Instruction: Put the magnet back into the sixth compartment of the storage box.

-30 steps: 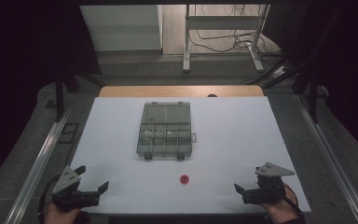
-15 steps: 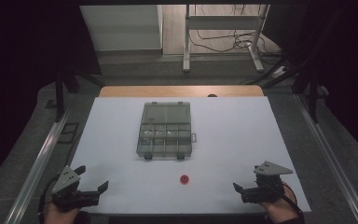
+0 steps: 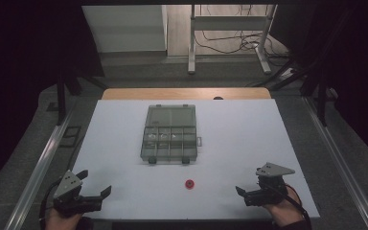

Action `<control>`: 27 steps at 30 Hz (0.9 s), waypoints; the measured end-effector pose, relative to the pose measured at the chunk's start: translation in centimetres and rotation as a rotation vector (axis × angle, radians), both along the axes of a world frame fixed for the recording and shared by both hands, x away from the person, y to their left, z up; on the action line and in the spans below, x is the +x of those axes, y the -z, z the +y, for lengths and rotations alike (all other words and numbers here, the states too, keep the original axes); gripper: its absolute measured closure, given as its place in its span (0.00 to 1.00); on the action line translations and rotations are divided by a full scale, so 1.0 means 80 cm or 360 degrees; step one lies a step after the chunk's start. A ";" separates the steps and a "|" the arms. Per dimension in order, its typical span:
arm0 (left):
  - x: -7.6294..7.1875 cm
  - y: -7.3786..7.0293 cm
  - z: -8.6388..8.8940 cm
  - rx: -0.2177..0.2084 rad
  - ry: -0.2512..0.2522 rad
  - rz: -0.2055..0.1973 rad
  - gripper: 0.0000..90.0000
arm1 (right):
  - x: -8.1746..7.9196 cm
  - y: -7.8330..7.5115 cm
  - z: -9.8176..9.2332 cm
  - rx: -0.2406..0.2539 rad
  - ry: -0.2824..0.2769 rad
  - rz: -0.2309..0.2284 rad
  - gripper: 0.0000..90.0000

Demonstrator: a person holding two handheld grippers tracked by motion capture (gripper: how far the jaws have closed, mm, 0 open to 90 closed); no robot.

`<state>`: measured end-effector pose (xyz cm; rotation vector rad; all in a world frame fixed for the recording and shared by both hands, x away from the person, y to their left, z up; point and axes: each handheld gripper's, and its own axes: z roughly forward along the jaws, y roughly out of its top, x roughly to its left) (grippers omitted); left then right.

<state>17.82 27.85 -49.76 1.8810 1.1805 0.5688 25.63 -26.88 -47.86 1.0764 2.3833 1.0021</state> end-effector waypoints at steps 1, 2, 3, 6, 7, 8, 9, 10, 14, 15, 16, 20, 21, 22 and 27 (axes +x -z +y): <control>0.000 0.000 0.000 0.0000 0.0000 0.0000 0.01 | 0.001 0.000 0.001 0.0000 0.0002 0.0009 0.00; 0.000 0.000 0.000 0.0000 0.0000 0.0000 0.01 | 0.002 -0.001 0.001 0.0002 0.0005 0.0018 0.00; 0.000 0.000 0.000 0.0001 0.0000 0.0001 0.01 | 0.003 -0.001 0.002 0.0012 0.0008 0.0021 0.00; 0.000 0.000 0.000 0.0003 0.0001 0.0001 0.01 | 0.005 -0.003 0.004 0.0017 0.0010 0.0023 0.00; 0.000 0.000 0.000 0.0003 0.0000 0.0001 0.01 | 0.007 -0.003 0.005 0.0023 0.0006 0.0022 0.00; 0.000 0.000 0.000 0.0003 0.0000 0.0002 0.01 | 0.008 -0.004 0.008 0.0018 -0.0002 0.0021 0.00; 0.000 0.000 0.000 0.0003 0.0000 0.0002 0.01 | 0.008 -0.004 0.008 0.0018 -0.0002 0.0021 0.00; 0.000 0.000 0.000 0.0004 0.0000 0.0002 0.01 | 0.010 -0.004 0.010 0.0014 -0.0007 0.0019 0.00; 0.000 0.000 0.000 0.0006 0.0001 0.0002 0.01 | 0.012 -0.004 0.013 0.0008 -0.0003 0.0021 0.00; 0.000 0.000 0.000 0.0006 0.0001 0.0003 0.01 | 0.012 -0.004 0.013 0.0009 -0.0003 0.0020 0.00; 0.000 0.000 0.000 0.0006 0.0001 0.0003 0.01 | 0.013 -0.003 0.014 0.0012 -0.0005 0.0022 0.00; 0.000 0.000 -0.001 0.0008 0.0001 0.0003 0.01 | 0.016 -0.003 0.017 0.0009 -0.0015 0.0034 0.00; 0.000 0.000 -0.001 0.0008 0.0001 0.0003 0.01 | 0.017 -0.002 0.018 0.0010 -0.0017 0.0043 0.00; 0.000 0.000 -0.001 0.0008 0.0000 0.0003 0.01 | 0.017 -0.002 0.019 0.0011 -0.0017 0.0058 0.00; 0.000 0.000 -0.001 0.0008 0.0000 0.0003 0.01 | 0.021 -0.001 0.024 0.0016 -0.0040 0.0077 0.00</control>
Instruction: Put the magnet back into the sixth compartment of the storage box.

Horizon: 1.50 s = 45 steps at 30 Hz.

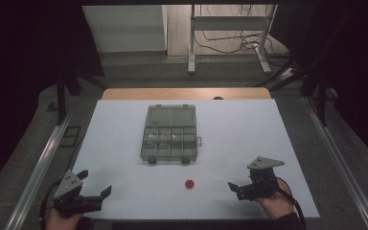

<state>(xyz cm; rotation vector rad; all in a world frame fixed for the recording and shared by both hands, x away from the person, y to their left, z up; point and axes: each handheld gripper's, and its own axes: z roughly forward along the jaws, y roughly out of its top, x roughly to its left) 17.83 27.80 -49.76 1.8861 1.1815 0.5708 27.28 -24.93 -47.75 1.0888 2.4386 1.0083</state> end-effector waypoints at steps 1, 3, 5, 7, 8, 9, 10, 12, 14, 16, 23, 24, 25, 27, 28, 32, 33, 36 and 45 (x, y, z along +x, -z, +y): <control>0.000 0.000 0.000 0.0000 0.0000 0.0000 0.01 | 0.001 0.000 0.001 0.0004 -0.0005 -0.0005 0.00; 0.000 0.000 0.000 0.0001 0.0000 0.0000 0.01 | 0.001 0.001 0.004 0.0004 -0.0014 -0.0007 0.00; 0.000 0.000 0.000 0.0002 0.0001 -0.0001 0.01 | 0.003 0.001 0.007 0.0015 -0.0030 -0.0009 0.00; 0.000 0.000 0.000 0.0001 0.0000 0.0000 0.01 | 0.004 0.001 0.007 0.0018 -0.0032 -0.0009 0.00; 0.000 0.000 0.000 0.0001 0.0000 0.0000 0.01 | 0.005 0.001 0.009 0.0020 -0.0036 -0.0011 0.00; 0.000 0.000 0.000 0.0001 0.0000 0.0000 0.01 | 0.005 0.002 0.010 0.0022 -0.0041 -0.0016 0.00; 0.000 0.000 0.000 0.0001 0.0001 -0.0001 0.01 | 0.006 0.002 0.010 0.0024 -0.0047 -0.0019 0.00; 0.000 0.000 0.000 0.0002 0.0001 -0.0001 0.01 | 0.007 0.002 0.012 0.0026 -0.0051 -0.0019 0.00; 0.000 0.000 0.000 0.0002 0.0001 -0.0001 0.01 | 0.008 0.002 0.015 0.0026 -0.0058 -0.0019 0.00; 0.000 0.000 0.000 0.0003 0.0001 -0.0001 0.01 | 0.009 0.001 0.018 0.0021 -0.0071 -0.0021 0.00; 0.000 0.000 0.000 0.0003 0.0002 -0.0002 0.01 | 0.012 0.001 0.025 0.0013 -0.0091 -0.0017 0.00; 0.000 0.000 0.000 0.0003 0.0002 -0.0002 0.01 | 0.013 0.002 0.027 0.0011 -0.0099 -0.0012 0.00; 0.000 0.000 0.000 0.0004 0.0002 -0.0003 0.01 | 0.013 0.002 0.028 0.0009 -0.0098 -0.0013 0.00; 0.000 0.000 0.000 0.0005 0.0002 -0.0002 0.01 | 0.014 0.002 0.029 0.0011 -0.0103 -0.0010 0.00; 0.000 0.000 0.000 0.0004 0.0002 -0.0002 0.01 | 0.015 0.003 0.031 0.0003 -0.0107 -0.0007 0.00; 0.000 0.000 0.000 0.0004 0.0002 -0.0002 0.01 | 0.017 0.003 0.036 -0.0001 -0.0111 0.0005 0.00; 0.000 0.000 0.000 0.0005 0.0003 -0.0002 0.01 | 0.018 0.003 0.039 -0.0010 -0.0114 0.0009 0.00; 0.000 0.000 0.000 0.0006 0.0004 -0.0001 0.01 | 0.020 0.002 0.042 -0.0023 -0.0120 0.0018 0.00; 0.000 0.000 -0.001 0.0006 0.0004 -0.0002 0.01 | 0.025 0.003 0.053 -0.0038 -0.0136 0.0041 0.00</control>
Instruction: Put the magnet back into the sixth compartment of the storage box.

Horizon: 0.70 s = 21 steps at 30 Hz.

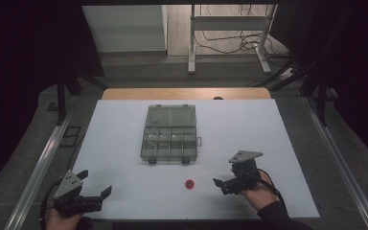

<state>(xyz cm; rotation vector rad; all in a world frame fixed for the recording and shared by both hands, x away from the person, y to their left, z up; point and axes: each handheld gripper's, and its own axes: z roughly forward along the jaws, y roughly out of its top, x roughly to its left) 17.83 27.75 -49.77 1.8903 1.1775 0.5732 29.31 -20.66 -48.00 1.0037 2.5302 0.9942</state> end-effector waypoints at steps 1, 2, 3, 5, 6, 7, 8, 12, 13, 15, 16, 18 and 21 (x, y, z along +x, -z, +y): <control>0.000 0.000 0.000 0.0000 0.0000 0.0000 0.01 | 0.000 0.000 0.000 0.0000 0.0000 0.0000 0.00; 0.000 0.000 0.000 0.0001 0.0000 0.0000 0.01 | 0.000 0.000 0.001 -0.0006 -0.0002 -0.0001 0.00; 0.000 0.000 0.000 0.0001 0.0000 0.0000 0.01 | 0.001 0.000 0.002 -0.0005 -0.0004 0.0002 0.00; 0.000 0.000 0.000 0.0000 0.0000 0.0000 0.01 | 0.002 0.001 0.005 -0.0011 -0.0010 0.0007 0.00; 0.000 0.000 0.000 0.0000 0.0000 0.0000 0.01 | 0.002 0.001 0.006 -0.0011 -0.0011 0.0007 0.00; 0.000 0.000 0.000 -0.0001 0.0000 0.0000 0.01 | 0.003 0.001 0.008 -0.0013 -0.0011 0.0014 0.00; 0.000 0.000 0.000 -0.0001 0.0000 0.0000 0.01 | 0.003 0.001 0.009 -0.0016 -0.0014 0.0013 0.00; 0.000 0.000 0.000 -0.0003 -0.0001 0.0000 0.01 | 0.005 0.002 0.014 -0.0019 -0.0028 0.0019 0.00; 0.000 0.000 0.000 -0.0004 -0.0001 0.0000 0.01 | 0.006 0.002 0.015 -0.0015 -0.0027 0.0026 0.00; 0.000 0.000 0.000 -0.0004 -0.0001 0.0000 0.01 | 0.007 0.002 0.018 -0.0021 -0.0032 0.0030 0.00; 0.000 0.000 0.000 -0.0003 -0.0001 0.0000 0.01 | 0.007 0.003 0.020 -0.0022 -0.0036 0.0034 0.00; 0.000 0.000 0.000 -0.0003 -0.0001 -0.0001 0.01 | 0.008 0.003 0.023 -0.0026 -0.0043 0.0036 0.00; 0.000 0.000 0.000 -0.0003 0.0000 -0.0001 0.01 | 0.009 0.003 0.027 -0.0032 -0.0050 0.0040 0.00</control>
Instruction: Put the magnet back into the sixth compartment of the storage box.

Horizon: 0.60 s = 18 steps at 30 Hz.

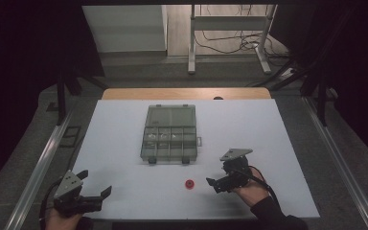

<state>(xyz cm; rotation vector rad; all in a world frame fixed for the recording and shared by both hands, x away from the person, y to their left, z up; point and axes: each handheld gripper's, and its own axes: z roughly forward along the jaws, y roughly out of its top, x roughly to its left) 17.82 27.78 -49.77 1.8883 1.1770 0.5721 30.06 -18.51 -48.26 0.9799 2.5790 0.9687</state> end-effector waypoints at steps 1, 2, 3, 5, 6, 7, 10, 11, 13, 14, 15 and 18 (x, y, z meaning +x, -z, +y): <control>0.000 0.000 0.000 -0.0001 0.0000 -0.0001 0.01 | 0.000 0.000 0.001 0.0000 0.0001 0.0004 0.00; 0.000 0.000 0.000 -0.0001 0.0000 -0.0001 0.01 | 0.001 0.000 0.003 -0.0004 -0.0003 0.0005 0.00; 0.000 0.000 0.000 -0.0002 -0.0001 -0.0001 0.01 | 0.001 0.001 0.005 -0.0007 -0.0003 0.0010 0.00; 0.000 0.000 0.000 -0.0002 0.0000 -0.0001 0.01 | 0.002 0.001 0.006 -0.0011 -0.0008 0.0010 0.00; 0.000 0.000 0.000 -0.0001 0.0000 -0.0001 0.01 | 0.001 0.001 0.007 -0.0012 -0.0008 0.0013 0.00; 0.000 0.000 0.000 -0.0001 0.0000 -0.0002 0.01 | 0.002 0.001 0.008 -0.0016 -0.0009 0.0013 0.00; 0.000 0.000 0.000 -0.0001 0.0001 -0.0001 0.01 | 0.002 0.001 0.010 -0.0017 -0.0011 0.0015 0.00; 0.000 0.000 0.000 -0.0002 0.0001 -0.0001 0.01 | 0.003 0.001 0.012 -0.0019 -0.0010 0.0019 0.00; 0.000 0.000 0.000 -0.0003 0.0001 -0.0002 0.01 | 0.003 0.001 0.012 -0.0024 -0.0015 0.0016 0.00; 0.000 0.000 0.000 -0.0003 0.0001 -0.0002 0.01 | 0.003 0.001 0.013 -0.0024 -0.0016 0.0018 0.00; 0.000 0.000 0.000 -0.0003 0.0001 -0.0002 0.01 | 0.003 0.001 0.014 -0.0023 -0.0013 0.0022 0.00; 0.000 0.000 0.000 -0.0004 0.0002 -0.0003 0.01 | 0.004 0.001 0.016 -0.0033 -0.0024 0.0021 0.00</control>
